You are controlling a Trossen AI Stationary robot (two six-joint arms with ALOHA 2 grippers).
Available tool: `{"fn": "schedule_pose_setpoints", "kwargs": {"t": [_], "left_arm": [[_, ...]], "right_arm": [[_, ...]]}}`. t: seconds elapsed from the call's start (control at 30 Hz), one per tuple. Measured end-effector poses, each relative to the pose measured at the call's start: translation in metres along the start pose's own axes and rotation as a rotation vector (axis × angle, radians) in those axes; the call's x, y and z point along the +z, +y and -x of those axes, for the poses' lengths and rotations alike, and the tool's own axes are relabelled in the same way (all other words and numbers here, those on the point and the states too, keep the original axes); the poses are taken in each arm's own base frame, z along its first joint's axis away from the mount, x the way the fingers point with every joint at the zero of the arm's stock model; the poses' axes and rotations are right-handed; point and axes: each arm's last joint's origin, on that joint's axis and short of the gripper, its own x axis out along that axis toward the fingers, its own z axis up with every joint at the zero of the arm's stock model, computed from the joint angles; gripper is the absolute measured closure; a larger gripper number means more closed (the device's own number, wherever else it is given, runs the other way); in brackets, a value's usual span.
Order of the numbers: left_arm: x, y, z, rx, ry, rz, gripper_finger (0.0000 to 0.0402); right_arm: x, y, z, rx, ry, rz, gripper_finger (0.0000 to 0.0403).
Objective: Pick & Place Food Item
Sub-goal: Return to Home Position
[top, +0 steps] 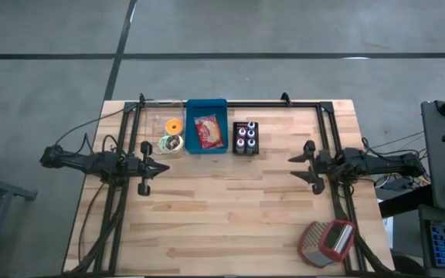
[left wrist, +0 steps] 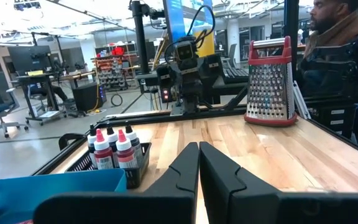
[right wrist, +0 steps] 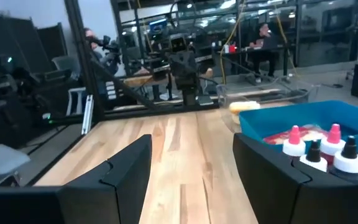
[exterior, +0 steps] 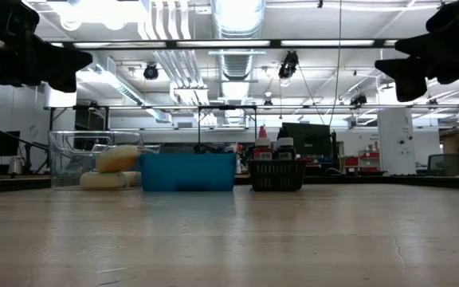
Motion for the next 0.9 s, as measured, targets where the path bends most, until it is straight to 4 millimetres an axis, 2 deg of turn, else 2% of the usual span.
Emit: {"fn": "schedule_pose_setpoints", "kwargs": {"t": [0.9], "left_arm": [[-0.0001,0.0,-0.0001,0.001,0.002,0.0,0.0385]], "right_arm": [[-0.0029,-0.0006,-0.0009,-0.011,0.029,0.012,0.0181]]}}
